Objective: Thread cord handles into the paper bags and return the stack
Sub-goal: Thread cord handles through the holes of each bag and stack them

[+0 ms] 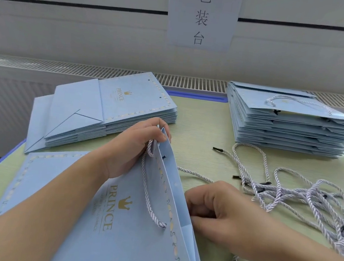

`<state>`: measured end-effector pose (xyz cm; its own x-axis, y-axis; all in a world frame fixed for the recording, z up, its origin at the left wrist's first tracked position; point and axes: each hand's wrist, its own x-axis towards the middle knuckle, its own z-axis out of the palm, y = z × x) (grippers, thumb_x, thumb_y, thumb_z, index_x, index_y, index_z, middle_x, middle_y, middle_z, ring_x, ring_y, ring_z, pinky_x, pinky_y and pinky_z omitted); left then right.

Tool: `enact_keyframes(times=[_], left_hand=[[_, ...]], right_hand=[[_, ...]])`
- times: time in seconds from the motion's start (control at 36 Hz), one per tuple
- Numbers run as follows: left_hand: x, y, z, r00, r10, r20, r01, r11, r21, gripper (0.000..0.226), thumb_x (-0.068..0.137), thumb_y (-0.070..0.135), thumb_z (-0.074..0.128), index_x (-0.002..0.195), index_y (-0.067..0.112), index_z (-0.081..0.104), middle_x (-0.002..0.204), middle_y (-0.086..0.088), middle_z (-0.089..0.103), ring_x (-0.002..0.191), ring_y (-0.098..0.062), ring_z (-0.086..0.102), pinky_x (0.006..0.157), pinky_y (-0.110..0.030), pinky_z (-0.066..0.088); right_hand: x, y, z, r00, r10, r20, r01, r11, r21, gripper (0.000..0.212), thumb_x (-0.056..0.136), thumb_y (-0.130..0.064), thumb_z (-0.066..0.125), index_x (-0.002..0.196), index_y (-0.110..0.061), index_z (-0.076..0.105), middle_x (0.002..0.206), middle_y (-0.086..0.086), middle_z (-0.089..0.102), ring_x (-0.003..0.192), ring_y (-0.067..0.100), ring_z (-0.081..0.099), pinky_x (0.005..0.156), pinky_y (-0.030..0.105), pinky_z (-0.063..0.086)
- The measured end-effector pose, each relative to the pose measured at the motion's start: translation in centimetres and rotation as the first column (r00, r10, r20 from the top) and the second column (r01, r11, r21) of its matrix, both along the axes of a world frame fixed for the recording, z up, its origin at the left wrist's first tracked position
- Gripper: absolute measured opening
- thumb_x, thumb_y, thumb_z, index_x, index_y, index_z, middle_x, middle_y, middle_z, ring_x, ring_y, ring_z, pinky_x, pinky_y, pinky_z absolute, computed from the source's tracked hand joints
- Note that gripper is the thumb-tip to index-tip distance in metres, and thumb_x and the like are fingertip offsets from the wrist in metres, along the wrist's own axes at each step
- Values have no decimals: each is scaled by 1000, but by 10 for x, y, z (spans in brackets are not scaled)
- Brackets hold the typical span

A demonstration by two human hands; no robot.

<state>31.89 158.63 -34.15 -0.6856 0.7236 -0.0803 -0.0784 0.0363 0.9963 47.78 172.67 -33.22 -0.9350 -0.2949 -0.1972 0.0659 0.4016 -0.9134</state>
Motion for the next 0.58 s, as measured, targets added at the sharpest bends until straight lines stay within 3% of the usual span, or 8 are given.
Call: enact_keyframes(times=[0.06,0.19,0.25,0.31,0.42,0.5,0.56,0.58], left_hand=[[0,0,0,1000,1,-2,-1,1000,-1,13,65,15,51,77,13,54,66,-4,51,52,-16,50,52,-26,42],[0,-1,0,1000,9,8,-9,1000,5,11,64,15,52,74,15,56,70,-6,51,54,-17,50,54,-27,42],[1,-1,0,1000,12,6,-12,1000,8,10,64,15,51,73,15,56,70,-6,51,54,-16,50,54,-27,42],[1,-1,1,1000,15,10,-15,1000,13,10,64,15,51,71,16,57,70,-6,51,54,-16,50,54,-27,42],[1,-1,2,1000,18,12,-18,1000,14,10,64,15,51,73,16,57,74,-8,50,55,-16,50,53,-27,41],[1,-2,2,1000,18,12,-18,1000,14,11,64,15,51,74,15,56,76,-9,49,55,-16,50,53,-27,41],[1,-2,2,1000,23,7,-23,1000,4,11,64,16,51,74,15,55,75,-8,49,55,-16,50,54,-27,41],[1,-2,2,1000,27,8,-27,1000,3,11,64,16,51,74,16,55,76,-9,49,56,-16,50,54,-28,41]], right_hand=[[-1,-2,-3,1000,-3,10,3,1000,-25,29,92,-2,48,111,-12,67,105,17,71,104,41,63,89,60,47],[0,-4,-5,999,-26,33,28,998,-63,30,94,2,48,112,-11,68,107,6,73,102,29,67,93,47,51],[-1,-4,-4,998,-64,-12,63,997,-31,21,92,-7,55,100,-13,72,86,-4,72,75,26,65,71,37,54],[0,-1,-4,994,-94,-46,96,995,24,13,85,-20,61,87,-13,71,62,3,50,54,19,37,49,27,30],[1,-2,-1,995,-97,-31,97,995,18,16,88,-24,64,84,-9,69,59,9,45,54,11,32,48,23,24],[0,-5,-5,995,-91,-29,92,996,13,31,81,-36,59,91,-9,70,84,24,65,64,19,50,59,31,38],[0,-8,-8,997,-83,5,83,996,-12,34,82,-36,56,97,-9,70,99,29,64,88,40,65,74,54,52],[1,-9,-10,998,-63,30,64,997,-35,33,83,-35,55,100,-10,69,103,31,62,99,51,58,79,64,48]])
